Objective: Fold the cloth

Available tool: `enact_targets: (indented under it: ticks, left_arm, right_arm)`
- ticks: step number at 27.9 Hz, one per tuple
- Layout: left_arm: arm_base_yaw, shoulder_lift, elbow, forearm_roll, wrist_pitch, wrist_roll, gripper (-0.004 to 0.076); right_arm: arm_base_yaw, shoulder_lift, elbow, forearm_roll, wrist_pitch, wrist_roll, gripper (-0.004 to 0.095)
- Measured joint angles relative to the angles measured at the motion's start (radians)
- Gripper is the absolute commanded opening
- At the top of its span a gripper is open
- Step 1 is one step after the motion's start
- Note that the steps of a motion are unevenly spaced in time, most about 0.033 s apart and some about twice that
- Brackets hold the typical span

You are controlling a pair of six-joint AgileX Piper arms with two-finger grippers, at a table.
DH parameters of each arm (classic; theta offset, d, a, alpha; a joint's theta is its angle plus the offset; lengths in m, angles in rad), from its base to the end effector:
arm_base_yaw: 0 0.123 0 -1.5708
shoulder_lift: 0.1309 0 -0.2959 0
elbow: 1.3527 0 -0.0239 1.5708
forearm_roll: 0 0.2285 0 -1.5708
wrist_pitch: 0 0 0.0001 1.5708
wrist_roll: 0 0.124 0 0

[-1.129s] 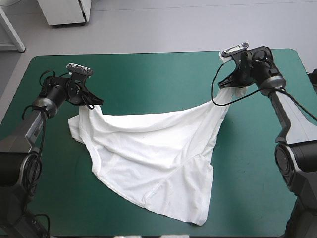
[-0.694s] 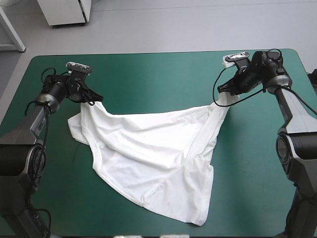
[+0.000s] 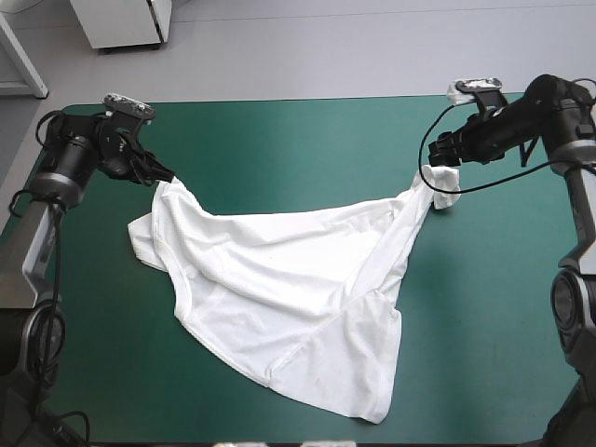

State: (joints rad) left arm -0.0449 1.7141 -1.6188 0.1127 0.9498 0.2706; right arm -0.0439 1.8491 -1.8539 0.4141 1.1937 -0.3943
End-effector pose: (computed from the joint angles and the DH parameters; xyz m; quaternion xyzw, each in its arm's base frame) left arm 0.3802 -0.0057 0.3290 0.1667 0.9373 0.0871 0.2932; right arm 0.3998 0.0289 0.3383 -0.1372 0.9424 0.1492 0.2662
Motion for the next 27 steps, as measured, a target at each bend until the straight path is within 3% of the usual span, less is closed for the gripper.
enact_targets:
  ticks: [4,9,17,27]
  left_arm:
    - [0.000,-0.135,0.004,0.109,0.103,-0.029,0.0293]
    - [0.000,-0.179,0.079,0.121,0.110,-0.035,0.0302]
    - [0.000,-0.168,0.199,0.123,0.028,-0.035,0.0398]
    - [0.000,0.005,0.162,0.093,-0.079,-0.034,0.0403]
  right_arm:
    - [0.020,-0.173,0.144,-0.004,0.009,0.013,0.0622]
    - [0.116,-0.313,0.303,-0.046,0.006,0.015,0.0622]
    - [0.358,-0.481,0.491,-0.143,0.009,0.086,0.0622]
    - [0.544,-0.529,0.672,-0.182,0.019,0.111,0.0622]
